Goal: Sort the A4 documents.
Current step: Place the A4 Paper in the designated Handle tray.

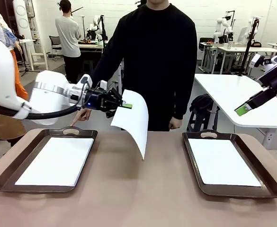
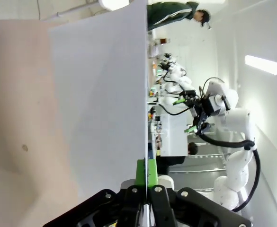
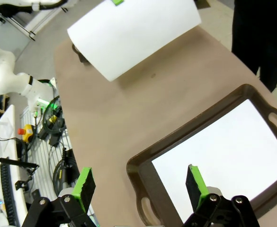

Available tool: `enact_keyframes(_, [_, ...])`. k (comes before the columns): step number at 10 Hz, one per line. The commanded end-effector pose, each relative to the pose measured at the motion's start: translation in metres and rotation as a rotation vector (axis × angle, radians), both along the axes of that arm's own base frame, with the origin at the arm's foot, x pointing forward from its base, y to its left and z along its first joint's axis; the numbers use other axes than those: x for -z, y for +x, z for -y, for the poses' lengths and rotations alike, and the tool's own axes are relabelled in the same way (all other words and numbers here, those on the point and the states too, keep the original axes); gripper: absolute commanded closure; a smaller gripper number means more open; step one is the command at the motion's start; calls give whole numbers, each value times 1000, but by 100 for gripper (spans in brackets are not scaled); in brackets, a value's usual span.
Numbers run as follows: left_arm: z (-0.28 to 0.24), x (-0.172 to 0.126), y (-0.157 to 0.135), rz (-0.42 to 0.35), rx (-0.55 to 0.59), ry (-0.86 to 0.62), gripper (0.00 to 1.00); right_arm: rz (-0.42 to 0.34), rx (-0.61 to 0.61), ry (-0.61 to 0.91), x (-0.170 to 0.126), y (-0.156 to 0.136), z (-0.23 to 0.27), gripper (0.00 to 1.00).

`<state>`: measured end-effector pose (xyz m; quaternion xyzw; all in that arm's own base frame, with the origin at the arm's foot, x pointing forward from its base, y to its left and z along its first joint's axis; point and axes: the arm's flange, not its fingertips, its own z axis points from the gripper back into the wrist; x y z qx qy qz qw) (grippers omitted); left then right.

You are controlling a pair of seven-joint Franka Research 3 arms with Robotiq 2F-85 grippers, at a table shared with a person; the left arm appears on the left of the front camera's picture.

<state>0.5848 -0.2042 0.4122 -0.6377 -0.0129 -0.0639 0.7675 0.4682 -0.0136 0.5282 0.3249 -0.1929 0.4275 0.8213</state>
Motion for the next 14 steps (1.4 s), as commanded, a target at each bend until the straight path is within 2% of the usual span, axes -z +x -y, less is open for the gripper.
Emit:
enact_keyframes(1, [-33,-8,-45,13,-59,122,99,3,2,-2,0,1,-1,0])
enact_keyframes(3, [-68,5,-74,-30,-150,204,99,3,2,-2,0,1,-1,0])
enact_keyframes(6, [-103,13,-87,-81,-127,344,99,3,2,-2,0,1,-1,0])
enact_keyframes(10, [-153,25,-57,-150,-137,446,99,3,2,-2,0,1,-1,0])
enact_keyframes(13, [-188,45,-41,-282,-134,564,99,3,2,-2,0,1,-1,0])
enact_keyframes(14, [-190,46,-40,-299,-113,603,99,3,2,-2,0,1,-1,0])
